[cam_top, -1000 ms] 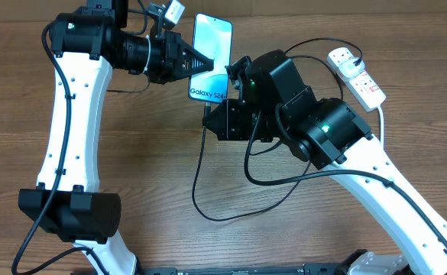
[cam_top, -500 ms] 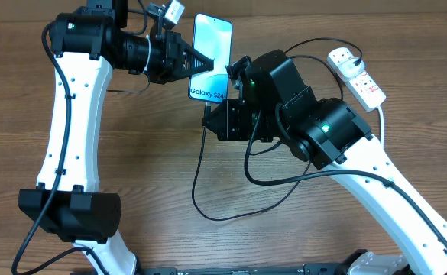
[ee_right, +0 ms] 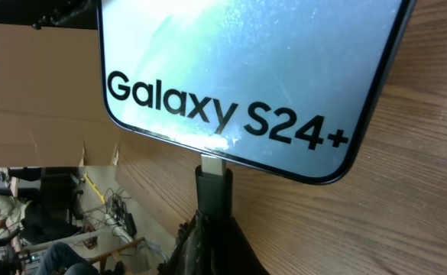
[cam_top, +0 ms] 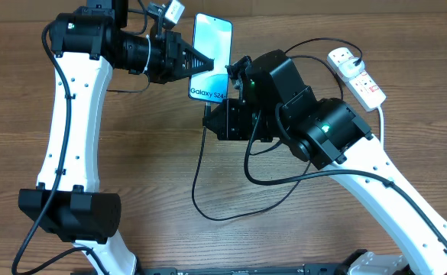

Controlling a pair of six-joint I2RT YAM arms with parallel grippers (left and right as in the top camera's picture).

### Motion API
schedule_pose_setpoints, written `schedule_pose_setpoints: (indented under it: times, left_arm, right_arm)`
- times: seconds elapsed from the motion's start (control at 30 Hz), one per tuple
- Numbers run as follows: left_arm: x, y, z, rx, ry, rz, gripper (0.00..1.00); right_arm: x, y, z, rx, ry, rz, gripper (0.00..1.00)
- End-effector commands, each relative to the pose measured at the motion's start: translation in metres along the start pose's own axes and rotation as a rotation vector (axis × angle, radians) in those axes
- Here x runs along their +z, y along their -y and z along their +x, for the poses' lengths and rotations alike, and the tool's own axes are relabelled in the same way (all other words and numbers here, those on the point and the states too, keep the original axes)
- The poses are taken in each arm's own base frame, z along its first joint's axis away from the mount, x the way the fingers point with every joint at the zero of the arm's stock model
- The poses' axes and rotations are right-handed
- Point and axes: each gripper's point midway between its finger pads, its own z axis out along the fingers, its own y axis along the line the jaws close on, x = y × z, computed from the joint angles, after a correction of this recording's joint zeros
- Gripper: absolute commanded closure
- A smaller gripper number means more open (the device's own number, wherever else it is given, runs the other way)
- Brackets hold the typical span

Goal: Plug charger to phone and switch on socket
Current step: 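Hold the plug pressed into the phone port with both grippers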

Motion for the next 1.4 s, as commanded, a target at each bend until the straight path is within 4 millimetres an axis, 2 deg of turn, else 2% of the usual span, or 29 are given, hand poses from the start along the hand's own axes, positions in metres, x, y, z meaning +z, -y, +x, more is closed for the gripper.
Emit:
schedule_pose_setpoints:
  times: [0.0,1.0,1.17,1.37]
  left_arm:
    - [-0.008,0.023,0.0,0.056,0.017,0.059,0.96]
    - [-0.001,0.028,0.006,0.108,-0.007,0.066,0.96]
    - [-0.001,0.028,0.005,0.107,-0.006,0.065,0.96]
    - [-0.001,0.028,0.005,0.108,-0.005,0.065,0.96]
  right_arm:
    - [-0.001,-0.005,-0.003,0.003,0.006,-0.013,0.96]
    - [-0.001,-0.006,-0.004,0.001,0.012,-0.016,0.96]
    - [-0.001,0.008,-0.005,0.015,0.031,0.053,0.96]
    - [-0.003,0.014,-0.01,0.027,0.043,0.065,0.96]
